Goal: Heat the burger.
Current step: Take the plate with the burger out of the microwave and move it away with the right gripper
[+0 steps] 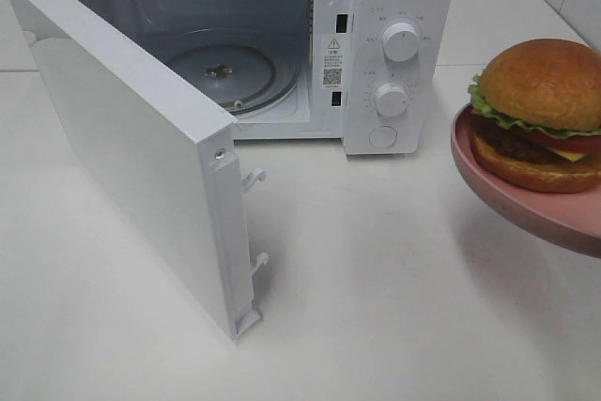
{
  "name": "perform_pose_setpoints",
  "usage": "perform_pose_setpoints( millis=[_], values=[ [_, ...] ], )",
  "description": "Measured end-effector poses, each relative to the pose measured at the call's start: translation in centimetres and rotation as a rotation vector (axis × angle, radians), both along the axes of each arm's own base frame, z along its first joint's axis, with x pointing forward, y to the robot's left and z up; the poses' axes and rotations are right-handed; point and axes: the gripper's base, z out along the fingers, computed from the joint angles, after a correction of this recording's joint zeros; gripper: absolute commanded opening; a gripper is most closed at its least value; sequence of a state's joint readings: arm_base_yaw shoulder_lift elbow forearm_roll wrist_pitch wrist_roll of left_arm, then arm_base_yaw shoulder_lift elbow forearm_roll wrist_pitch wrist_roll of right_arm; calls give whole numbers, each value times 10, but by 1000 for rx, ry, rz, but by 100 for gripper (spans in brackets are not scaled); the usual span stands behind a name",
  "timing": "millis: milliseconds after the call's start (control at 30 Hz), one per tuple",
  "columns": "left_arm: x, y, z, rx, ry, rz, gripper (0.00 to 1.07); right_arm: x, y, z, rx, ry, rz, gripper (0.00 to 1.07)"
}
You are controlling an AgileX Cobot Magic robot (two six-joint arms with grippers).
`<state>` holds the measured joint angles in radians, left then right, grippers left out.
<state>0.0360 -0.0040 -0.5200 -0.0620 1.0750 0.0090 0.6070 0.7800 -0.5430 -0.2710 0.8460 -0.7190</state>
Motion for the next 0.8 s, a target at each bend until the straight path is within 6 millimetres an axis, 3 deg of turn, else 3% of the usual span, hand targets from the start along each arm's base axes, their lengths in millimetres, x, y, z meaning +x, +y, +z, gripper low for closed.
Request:
perform_pose_setpoints(
  millis=[367,567,800],
  values=[
    [0,0,0,0,0,0,100,1,-16,1,36,-21,-380,0],
    [0,0,0,0,0,0,100,2,-18,1,63,-32,-482,0],
    [0,0,0,0,0,0,100,20,-13,-14,65,-8,-775,0]
  ],
)
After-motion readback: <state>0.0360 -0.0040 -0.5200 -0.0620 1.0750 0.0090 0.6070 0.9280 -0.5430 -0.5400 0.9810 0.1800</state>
